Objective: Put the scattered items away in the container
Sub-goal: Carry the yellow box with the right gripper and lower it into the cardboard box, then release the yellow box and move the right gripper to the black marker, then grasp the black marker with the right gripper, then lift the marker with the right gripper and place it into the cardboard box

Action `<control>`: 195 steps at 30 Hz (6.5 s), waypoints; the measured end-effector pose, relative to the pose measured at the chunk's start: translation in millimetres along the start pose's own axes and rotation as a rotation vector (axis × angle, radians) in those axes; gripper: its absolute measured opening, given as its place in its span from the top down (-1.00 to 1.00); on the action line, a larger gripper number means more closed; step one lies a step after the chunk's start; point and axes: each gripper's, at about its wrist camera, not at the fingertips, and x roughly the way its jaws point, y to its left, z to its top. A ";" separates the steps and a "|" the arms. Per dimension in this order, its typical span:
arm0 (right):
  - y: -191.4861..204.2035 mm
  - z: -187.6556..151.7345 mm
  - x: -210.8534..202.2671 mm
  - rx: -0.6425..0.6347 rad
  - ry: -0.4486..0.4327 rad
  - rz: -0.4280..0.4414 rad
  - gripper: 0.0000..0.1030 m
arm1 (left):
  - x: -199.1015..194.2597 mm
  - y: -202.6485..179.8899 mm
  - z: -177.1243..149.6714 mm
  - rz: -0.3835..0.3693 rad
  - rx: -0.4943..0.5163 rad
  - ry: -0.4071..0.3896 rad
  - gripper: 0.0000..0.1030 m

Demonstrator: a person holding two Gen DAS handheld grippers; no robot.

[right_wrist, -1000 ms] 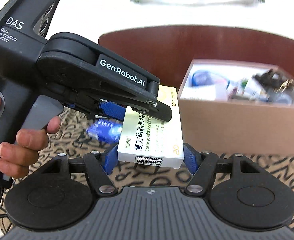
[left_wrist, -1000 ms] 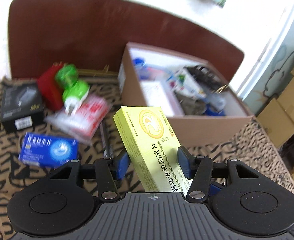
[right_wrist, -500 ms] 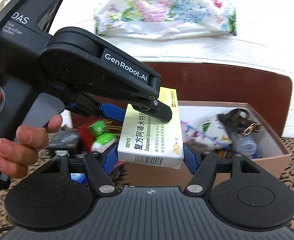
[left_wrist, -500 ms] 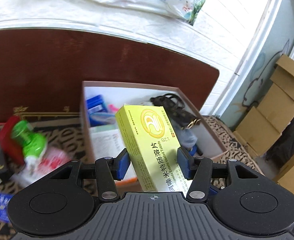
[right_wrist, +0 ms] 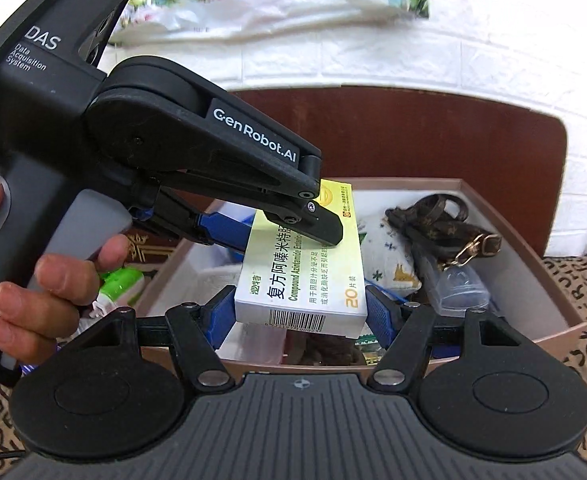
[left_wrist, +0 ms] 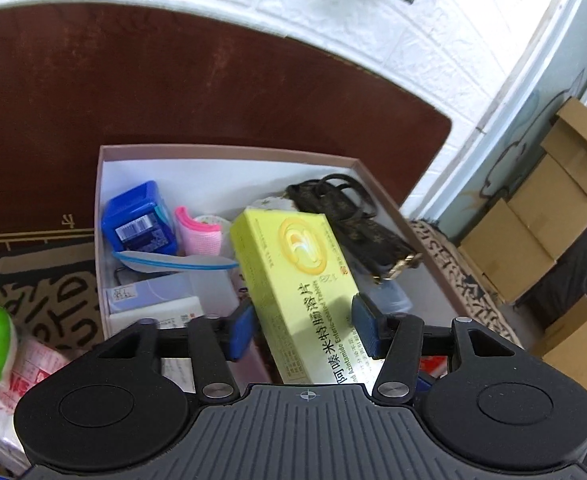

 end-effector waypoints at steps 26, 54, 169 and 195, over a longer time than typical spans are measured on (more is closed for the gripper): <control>14.8 -8.3 -3.6 -0.045 -0.007 -0.055 -0.36 | -28.0 9.9 -28.0 0.152 0.078 -0.071 -0.88; 55.5 -29.4 -86.0 -0.091 -0.065 0.055 -0.96 | -124.3 -10.1 -118.2 0.303 0.024 -0.084 -1.00; 91.7 -60.9 -94.9 -0.105 0.097 0.244 0.57 | -122.1 -11.7 -139.9 0.322 -0.032 0.004 0.68; -36.5 4.9 -30.3 0.006 -0.116 -0.025 0.57 | 14.9 -80.4 -0.4 0.087 0.075 -0.021 0.68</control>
